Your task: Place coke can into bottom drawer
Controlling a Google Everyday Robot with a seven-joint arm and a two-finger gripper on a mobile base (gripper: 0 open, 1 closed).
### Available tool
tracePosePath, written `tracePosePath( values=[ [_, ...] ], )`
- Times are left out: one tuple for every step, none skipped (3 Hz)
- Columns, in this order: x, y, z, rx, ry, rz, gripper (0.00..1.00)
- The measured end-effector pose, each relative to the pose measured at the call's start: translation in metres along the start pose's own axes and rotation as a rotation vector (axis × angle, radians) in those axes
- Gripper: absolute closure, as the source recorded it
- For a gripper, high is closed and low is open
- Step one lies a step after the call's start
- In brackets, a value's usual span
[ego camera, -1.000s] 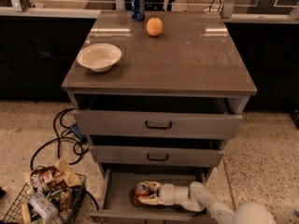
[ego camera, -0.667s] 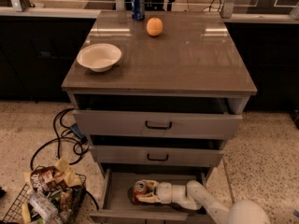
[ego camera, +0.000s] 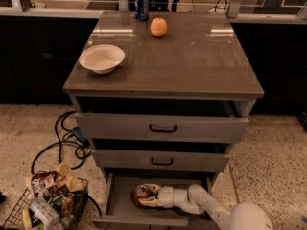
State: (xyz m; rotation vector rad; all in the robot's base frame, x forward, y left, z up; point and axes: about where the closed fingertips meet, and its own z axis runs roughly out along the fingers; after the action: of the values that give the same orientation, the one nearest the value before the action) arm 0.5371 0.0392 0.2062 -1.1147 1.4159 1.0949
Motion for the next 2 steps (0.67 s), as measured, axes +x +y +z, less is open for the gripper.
tracePosePath(
  values=[
    [0.013, -0.001, 0.0, 0.017, 0.033, 0.011, 1.0],
    [0.026, -0.002, 0.007, 0.019, 0.042, 0.034, 1.0]
  ],
)
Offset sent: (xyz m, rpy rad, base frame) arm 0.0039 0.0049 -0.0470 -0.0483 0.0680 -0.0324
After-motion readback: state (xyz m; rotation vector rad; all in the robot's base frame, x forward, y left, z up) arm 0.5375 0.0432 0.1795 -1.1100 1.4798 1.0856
